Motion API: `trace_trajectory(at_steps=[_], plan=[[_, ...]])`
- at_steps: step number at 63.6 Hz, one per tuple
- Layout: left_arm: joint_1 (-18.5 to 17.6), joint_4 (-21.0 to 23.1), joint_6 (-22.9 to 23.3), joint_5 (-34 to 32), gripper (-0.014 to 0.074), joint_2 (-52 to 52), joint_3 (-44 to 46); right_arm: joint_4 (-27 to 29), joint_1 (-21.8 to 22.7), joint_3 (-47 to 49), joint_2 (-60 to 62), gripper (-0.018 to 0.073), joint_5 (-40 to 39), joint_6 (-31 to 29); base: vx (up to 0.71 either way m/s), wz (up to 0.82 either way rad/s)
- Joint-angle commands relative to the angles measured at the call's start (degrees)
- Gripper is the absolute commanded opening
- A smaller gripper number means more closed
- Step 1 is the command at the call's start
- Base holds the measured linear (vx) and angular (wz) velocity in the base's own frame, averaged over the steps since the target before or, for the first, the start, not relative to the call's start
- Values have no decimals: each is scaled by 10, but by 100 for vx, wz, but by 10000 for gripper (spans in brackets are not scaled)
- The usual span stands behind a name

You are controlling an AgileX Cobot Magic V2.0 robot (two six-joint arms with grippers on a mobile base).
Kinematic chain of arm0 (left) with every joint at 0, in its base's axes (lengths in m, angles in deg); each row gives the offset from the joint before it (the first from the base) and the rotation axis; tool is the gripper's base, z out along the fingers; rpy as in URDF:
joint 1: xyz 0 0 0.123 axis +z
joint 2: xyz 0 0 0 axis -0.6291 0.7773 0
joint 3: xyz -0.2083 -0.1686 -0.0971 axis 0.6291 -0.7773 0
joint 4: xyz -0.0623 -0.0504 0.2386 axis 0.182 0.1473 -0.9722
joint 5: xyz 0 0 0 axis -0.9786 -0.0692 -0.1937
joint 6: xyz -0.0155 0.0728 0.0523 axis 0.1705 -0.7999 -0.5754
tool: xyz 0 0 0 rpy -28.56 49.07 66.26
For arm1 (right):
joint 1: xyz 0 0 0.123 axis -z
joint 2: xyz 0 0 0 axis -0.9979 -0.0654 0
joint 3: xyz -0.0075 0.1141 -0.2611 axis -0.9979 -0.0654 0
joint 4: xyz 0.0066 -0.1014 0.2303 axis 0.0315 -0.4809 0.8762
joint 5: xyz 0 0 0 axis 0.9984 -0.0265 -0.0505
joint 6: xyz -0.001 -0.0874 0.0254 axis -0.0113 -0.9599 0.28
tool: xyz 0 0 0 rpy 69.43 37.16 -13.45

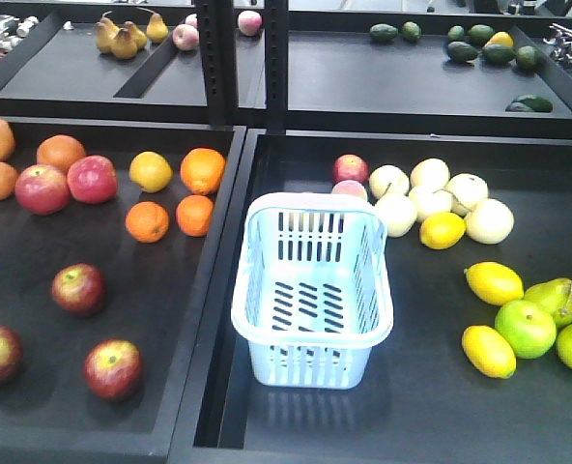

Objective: Pick three apples into basket with both arms
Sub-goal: 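Turn and position the base in front of the light-blue basket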

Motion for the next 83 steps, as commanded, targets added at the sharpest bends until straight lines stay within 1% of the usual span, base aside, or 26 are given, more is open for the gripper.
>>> trace_trajectory(at_steps=[1, 42, 83], plan=[[0, -1, 4, -40, -6, -9, -5, -2, 3, -7, 7, -1, -44, 0, 11, -9], [0, -1, 4, -40, -6, -9, -5, -2, 3, -7, 7, -1, -44, 0, 8, -6], [0, -1, 4, -40, -6, -9, -5, -2, 3, -7, 7, -1, -44, 0, 2, -2]])
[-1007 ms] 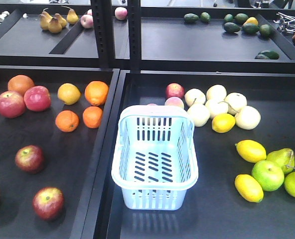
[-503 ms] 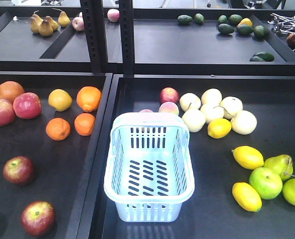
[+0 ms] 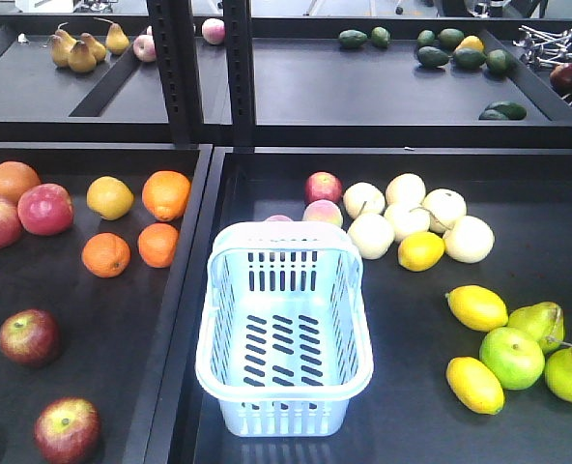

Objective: Pick three apples into basket with both arms
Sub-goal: 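Turn and position the base in front of the light-blue basket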

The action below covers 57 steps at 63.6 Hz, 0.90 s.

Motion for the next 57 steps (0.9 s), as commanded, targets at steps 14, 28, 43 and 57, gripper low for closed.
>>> trace_trajectory(at_steps=[14, 28, 43, 57], plan=[[0, -1, 4, -40, -6, -9, -5, -2, 3, -7, 7, -1, -44, 0, 0, 0], [0, -1, 4, -40, -6, -9, -5, -2, 3, -7, 7, -1, -44, 0, 0, 0], [0, -2, 4, -44, -6, -9, -5, -2, 3, -7, 7, -1, -44, 0, 0, 0], [0, 29, 20, -45, -6, -9, -5, -2, 3, -7, 7, -1, -44, 0, 0, 0]])
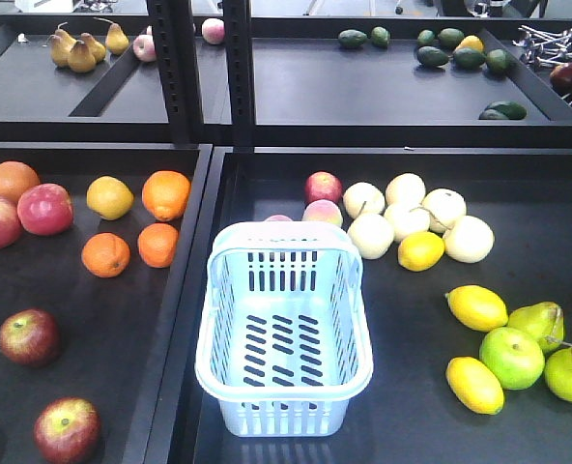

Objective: Pick three apples into basket with both arms
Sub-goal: 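Turn and position the base in front of the light-blue basket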

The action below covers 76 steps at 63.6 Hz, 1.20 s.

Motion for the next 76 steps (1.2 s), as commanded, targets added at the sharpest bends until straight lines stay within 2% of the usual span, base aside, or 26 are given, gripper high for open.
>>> trace_trajectory(at_steps=[1, 7, 12, 22, 30, 35, 40, 44, 48, 52, 57, 63, 76], plan=[[0, 33, 22, -45, -6, -9, -5, -2, 3, -7, 7, -1, -44, 0, 0, 0], [0, 105, 61, -46, -6, -9, -5, -2, 3, -7, 7, -1, -44, 0, 0, 0], [0, 147, 67, -47, -6, -9, -5, -2, 3, -7, 7, -1, -44, 0, 0, 0], [0, 195, 72, -71, -6, -9, -5, -2, 3, -7, 7, -1, -44, 0, 0, 0], [0, 268, 97, -113, -6, -9, -5, -2, 3, -7, 7, -1, -44, 0, 0, 0], [0, 292, 98, -127, -6, -9, -2, -2, 3, -7, 7, -1, -44, 0, 0, 0], [0, 292, 100, -136, -6, -9, -1, -2, 3, -7, 7, -1, -44, 0, 0, 0], [0, 304, 119, -142, -6, -9, -1, -2, 3, -7, 7, -1, -44, 0, 0, 0], [0, 342, 155, -154, -6, -9, -1, -2, 3, -7, 7, -1, -44, 0, 0, 0], [0, 400, 197, -168, -6, -9, 0, -2, 3, -7, 7, -1, -44, 0, 0, 0], [0, 447, 212, -185, -6, -9, 11, -2, 3, -7, 7, -1, -44, 0, 0, 0], [0, 438, 197, -186, -6, -9, 52, -2, 3, -7, 7, -1, -44, 0, 0, 0], [0, 339, 191, -168, -6, -2, 154, -2, 3, -7, 7, -1, -44, 0, 0, 0]])
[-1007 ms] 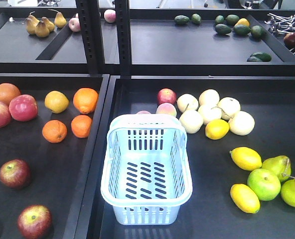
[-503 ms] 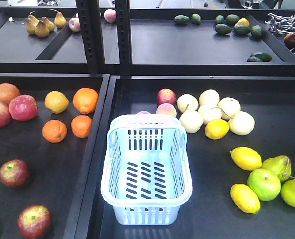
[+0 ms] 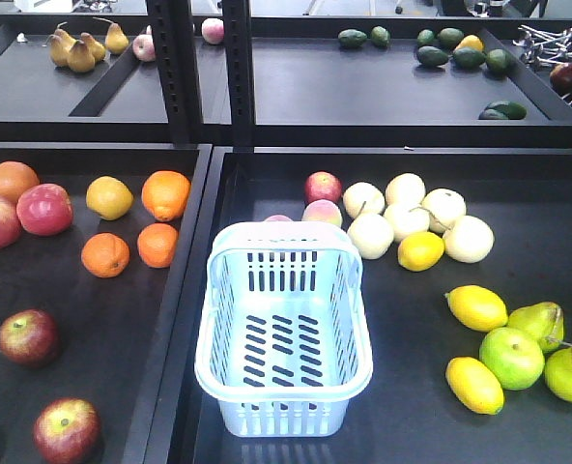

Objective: Pick three apples into basket with both arms
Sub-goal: 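Turn and position the base in front of the light-blue basket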

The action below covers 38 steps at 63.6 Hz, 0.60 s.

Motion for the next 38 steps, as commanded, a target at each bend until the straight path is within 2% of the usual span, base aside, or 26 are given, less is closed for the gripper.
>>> trace_trajectory(at_steps=[1, 12, 16, 28, 38], plan=[[0, -42, -1, -22, -6, -1, 59, -2, 3, -7, 7, -1, -44, 0, 0, 0], [-10, -43, -2, 46, -6, 46, 129, -2, 3, -7, 7, -1, -44, 0, 0, 0], [-21, -41, -18, 66, -6, 69, 151, -2, 3, -7, 7, -1, -44, 0, 0, 0], [-74, -25, -129, 107, -6, 141, 218, -2, 3, -7, 7, -1, -44, 0, 0, 0], [-124, 37, -289, 142, -6, 222, 271, -2, 3, -7, 7, -1, -44, 0, 0, 0]])
